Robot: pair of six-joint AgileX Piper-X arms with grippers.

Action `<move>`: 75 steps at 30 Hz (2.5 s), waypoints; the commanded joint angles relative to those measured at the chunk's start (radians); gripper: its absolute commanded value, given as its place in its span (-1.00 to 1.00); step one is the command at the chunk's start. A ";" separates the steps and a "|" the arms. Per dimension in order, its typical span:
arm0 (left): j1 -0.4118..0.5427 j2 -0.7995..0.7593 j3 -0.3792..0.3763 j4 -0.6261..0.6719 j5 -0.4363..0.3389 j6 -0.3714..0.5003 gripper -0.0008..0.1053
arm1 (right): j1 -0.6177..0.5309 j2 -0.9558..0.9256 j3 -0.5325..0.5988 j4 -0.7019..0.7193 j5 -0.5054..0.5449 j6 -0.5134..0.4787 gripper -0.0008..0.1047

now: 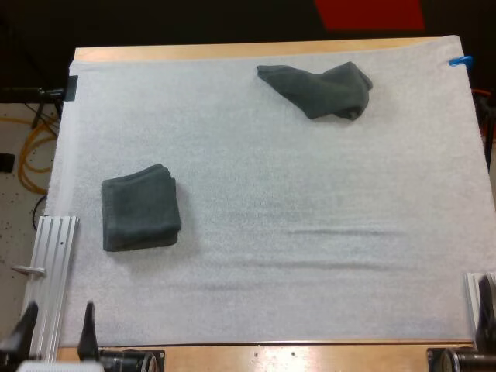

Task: Pick towel from pile fold and stack

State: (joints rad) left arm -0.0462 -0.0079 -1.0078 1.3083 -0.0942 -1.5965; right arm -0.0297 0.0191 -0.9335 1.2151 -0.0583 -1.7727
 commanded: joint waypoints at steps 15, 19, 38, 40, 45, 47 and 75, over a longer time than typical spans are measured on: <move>0.000 -0.150 0.014 0.209 0.002 0.000 0.21 | 0.000 -0.076 0.011 0.054 -0.007 -0.061 0.78; 0.000 -0.147 0.089 0.119 0.002 0.000 0.21 | 0.000 -0.075 0.081 -0.005 -0.007 -0.064 0.78; 0.000 -0.145 0.482 -0.273 0.110 0.000 0.21 | 0.000 -0.072 0.385 -0.238 -0.007 -0.064 0.78; 0.000 -0.145 0.493 -0.292 0.113 0.000 0.21 | 0.000 -0.072 0.405 -0.230 -0.007 -0.053 0.78; 0.000 -0.145 0.493 -0.290 0.113 0.000 0.21 | 0.000 -0.071 0.426 -0.221 -0.007 -0.034 0.78; 0.000 -0.145 0.493 -0.290 0.113 0.000 0.21 | 0.000 -0.071 0.426 -0.221 -0.007 -0.034 0.78; 0.000 -0.145 0.493 -0.290 0.113 0.000 0.21 | 0.000 -0.071 0.426 -0.219 -0.007 -0.034 0.78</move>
State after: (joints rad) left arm -0.0462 -0.0122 -0.5095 1.0314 0.0121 -1.5929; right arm -0.0297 -0.0140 -0.5023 0.9920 -0.0630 -1.8034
